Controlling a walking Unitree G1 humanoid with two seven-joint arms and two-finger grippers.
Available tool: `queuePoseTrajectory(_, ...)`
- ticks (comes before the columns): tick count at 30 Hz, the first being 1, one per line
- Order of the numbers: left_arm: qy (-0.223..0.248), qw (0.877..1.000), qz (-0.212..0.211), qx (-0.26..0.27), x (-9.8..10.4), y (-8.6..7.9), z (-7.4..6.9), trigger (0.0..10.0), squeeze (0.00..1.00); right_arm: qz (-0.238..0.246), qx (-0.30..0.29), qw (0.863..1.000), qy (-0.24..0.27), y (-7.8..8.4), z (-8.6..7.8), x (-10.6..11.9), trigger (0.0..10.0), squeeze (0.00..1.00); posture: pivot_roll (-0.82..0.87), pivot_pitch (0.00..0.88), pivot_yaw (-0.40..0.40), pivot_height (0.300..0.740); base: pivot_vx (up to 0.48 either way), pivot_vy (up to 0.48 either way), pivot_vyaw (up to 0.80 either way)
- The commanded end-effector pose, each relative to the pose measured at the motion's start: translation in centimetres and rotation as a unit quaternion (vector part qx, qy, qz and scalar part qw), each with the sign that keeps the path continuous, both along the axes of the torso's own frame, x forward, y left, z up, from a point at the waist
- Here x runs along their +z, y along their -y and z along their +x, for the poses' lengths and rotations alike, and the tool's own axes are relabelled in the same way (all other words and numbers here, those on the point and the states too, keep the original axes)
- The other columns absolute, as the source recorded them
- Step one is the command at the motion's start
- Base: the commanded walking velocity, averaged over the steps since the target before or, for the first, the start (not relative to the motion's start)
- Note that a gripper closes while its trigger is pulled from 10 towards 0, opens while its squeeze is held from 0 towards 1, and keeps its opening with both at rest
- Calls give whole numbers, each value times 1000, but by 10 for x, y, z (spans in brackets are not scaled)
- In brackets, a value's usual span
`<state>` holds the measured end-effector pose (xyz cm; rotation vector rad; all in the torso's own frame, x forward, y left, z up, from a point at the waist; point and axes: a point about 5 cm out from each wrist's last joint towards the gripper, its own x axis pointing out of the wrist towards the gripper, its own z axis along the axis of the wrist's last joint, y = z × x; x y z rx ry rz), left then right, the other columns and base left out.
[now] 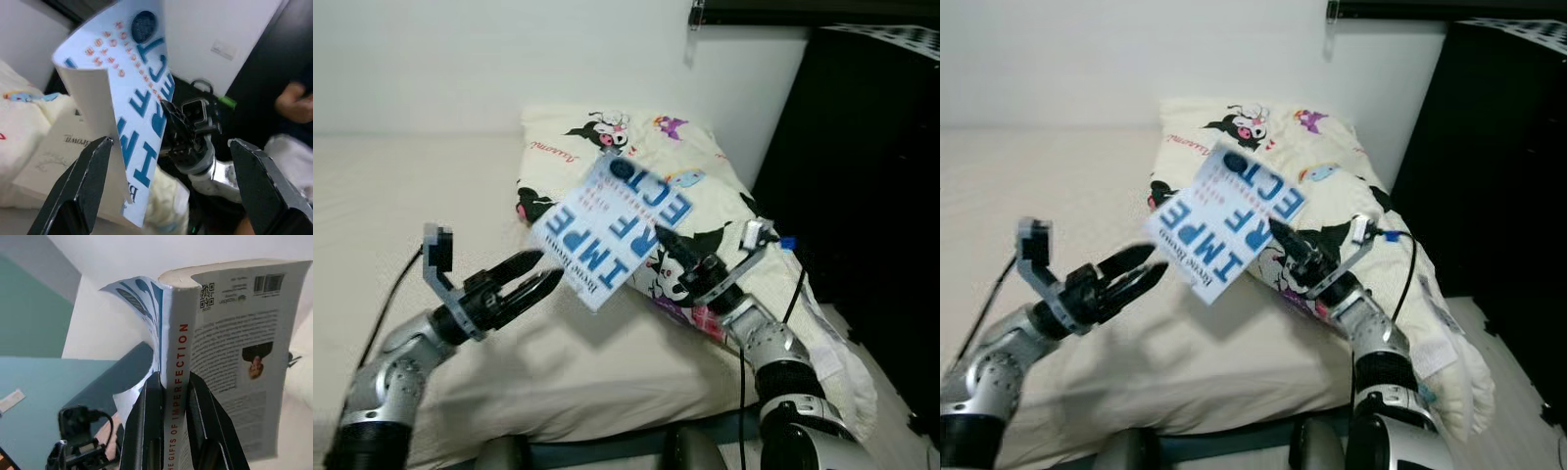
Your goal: Clean up the room
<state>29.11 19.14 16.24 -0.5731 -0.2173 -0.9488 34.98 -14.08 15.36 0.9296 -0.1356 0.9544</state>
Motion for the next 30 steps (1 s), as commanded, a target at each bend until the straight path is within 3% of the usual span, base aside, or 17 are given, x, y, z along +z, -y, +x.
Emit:
queuePoseTrajectory(1, -24, 999, -14, 18, -9, 0, 1, 10000, 0, 16, 6, 1000, 27, 3, -1, 10, 0, 0, 61, 0, -92, 535, 0, 0, 0)
queuePoseTrajectory(2, -24, 999, -14, 18, -9, 0, 1, 10000, 0, 16, 6, 1000, 27, 3, -1, 10, 0, 0, 61, 0, -92, 535, 0, 0, 0)
queuePoseTrajectory(3, -61, 996, -24, 66, -22, 5, 9, 10000, 0, 15, 1, 999, 44, 8, -1, 19, 0, 0, 59, 0, -94, 535, 0, 0, 0)
queuePoseTrajectory(4, -76, 993, -36, 79, -25, 7, 10, 10000, 0, 14, -1, 999, 50, 10, -1, 22, 0, 0, 57, 0, -94, 535, 0, 0, 0)
queuePoseTrajectory(7, -85, 992, -45, 86, -26, 8, 11, 10000, 0, 14, -2, 999, 52, 11, -1, 23, 0, 0, 57, 0, -94, 535, 0, 0, 0)
queuePoseTrajectory(8, -123, 984, -59, 114, -38, 15, 13, 10000, 0, 17, -7, 998, 64, 13, 0, 31, 0, 0, 60, 0, -91, 535, 0, 0, 0)
queuePoseTrajectory(11, -159, 975, -67, 138, -49, 19, 15, 10000, 0, 22, -10, 997, 77, 15, 0, 38, 0, 0, 59, 0, -88, 535, 0, 0, 0)
queuePoseTrajectory(15, -197, 967, -104, 127, -57, 26, 9, 10000, 0, 27, -1, 995, 100, 14, -4, 53, 0, 0, 55, 0, -88, 535, 0, 0, 0)
queuePoseTrajectory(22, -190, 963, -166, 95, -52, 35, 6, 10000, 0, 23, 12, 994, 104, 8, -7, 55, 0, 0, 57, 0, -91, 535, 0, 0, 0)
queuePoseTrajectory(25, -177, 956, -219, 84, -41, 38, 6, 10000, 0, 13, 12, 995, 96, 7, -7, 51, 0, 0, 56, 0, -94, 535, 0, 0, 0)
queuePoseTrajectory(27, -177, 956, -219, 84, -41, 38, 6, 10000, 0, 13, 12, 995, 96, 7, -7, 51, 0, 0, 56, 0, -94, 535, 0, 0, 0)
queuePoseTrajectory(30, -158, 947, -274, 55, -29, 40, 6, 10000, 0, 11, 13, 996, 93, 7, -7, 50, 0, 0, 54, 0, -95, 535, 0, 0, 0)
